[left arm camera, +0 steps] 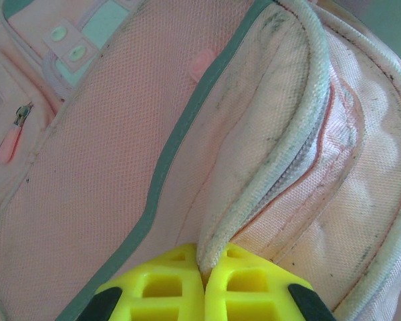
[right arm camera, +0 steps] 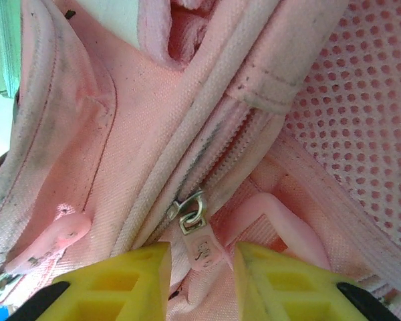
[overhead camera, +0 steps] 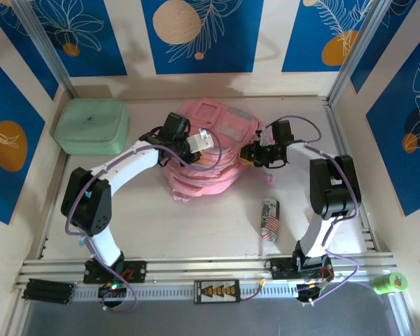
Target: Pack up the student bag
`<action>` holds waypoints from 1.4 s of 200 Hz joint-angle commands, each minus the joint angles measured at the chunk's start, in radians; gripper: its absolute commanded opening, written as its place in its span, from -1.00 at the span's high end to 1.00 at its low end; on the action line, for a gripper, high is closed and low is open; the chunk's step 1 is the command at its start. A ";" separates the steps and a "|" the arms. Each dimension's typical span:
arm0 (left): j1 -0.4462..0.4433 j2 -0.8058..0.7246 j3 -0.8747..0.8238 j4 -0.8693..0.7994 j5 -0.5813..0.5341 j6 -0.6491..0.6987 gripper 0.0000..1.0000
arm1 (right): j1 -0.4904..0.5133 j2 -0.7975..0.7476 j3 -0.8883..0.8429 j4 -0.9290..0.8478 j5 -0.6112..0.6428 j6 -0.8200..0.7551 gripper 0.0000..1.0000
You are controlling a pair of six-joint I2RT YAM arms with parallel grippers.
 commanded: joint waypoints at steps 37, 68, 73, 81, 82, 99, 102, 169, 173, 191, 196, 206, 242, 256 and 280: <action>-0.004 -0.017 0.050 0.018 -0.002 -0.039 0.95 | 0.032 0.019 0.051 -0.063 0.085 -0.039 0.55; -0.003 -0.015 0.050 0.021 -0.010 -0.040 0.95 | 0.036 0.005 0.048 -0.064 0.106 -0.048 0.70; -0.004 -0.017 0.050 0.021 -0.013 -0.041 0.95 | 0.037 0.003 0.047 -0.066 0.109 -0.049 0.72; -0.004 -0.015 0.051 0.024 -0.017 -0.045 0.95 | 0.038 -0.002 0.045 -0.073 0.111 -0.055 0.75; -0.004 -0.015 0.051 0.024 -0.017 -0.046 0.95 | 0.037 -0.002 0.045 -0.073 0.110 -0.056 0.75; -0.004 -0.005 0.059 0.026 -0.036 -0.065 0.96 | 0.044 -0.022 0.032 -0.085 0.110 -0.066 0.82; -0.004 -0.003 0.060 0.027 -0.039 -0.071 0.96 | 0.046 -0.025 0.028 -0.087 0.108 -0.069 0.83; -0.003 0.113 0.186 -0.035 -0.090 -0.194 0.99 | 0.103 -0.200 -0.147 -0.032 0.162 -0.053 0.92; -0.003 0.121 0.196 -0.042 -0.090 -0.197 1.00 | 0.109 -0.210 -0.159 -0.027 0.165 -0.053 0.92; -0.004 0.144 0.227 -0.061 -0.085 -0.202 1.00 | 0.138 -0.245 -0.180 -0.009 0.161 -0.063 0.93; -0.003 0.149 0.230 -0.062 -0.082 -0.202 1.00 | 0.148 -0.252 -0.180 -0.007 0.158 -0.066 0.92; -0.003 0.158 0.238 -0.067 -0.076 -0.206 0.99 | 0.170 -0.259 -0.180 -0.002 0.148 -0.070 0.92; -0.005 0.176 0.249 -0.075 -0.055 -0.238 0.99 | 0.276 -0.259 -0.178 0.036 0.150 -0.063 0.92; -0.004 0.179 0.252 -0.075 -0.046 -0.264 0.99 | 0.312 -0.259 -0.182 0.063 0.172 -0.049 0.93; -0.004 0.180 0.255 -0.076 -0.010 -0.288 0.99 | 0.362 -0.266 -0.196 0.120 0.196 -0.039 0.92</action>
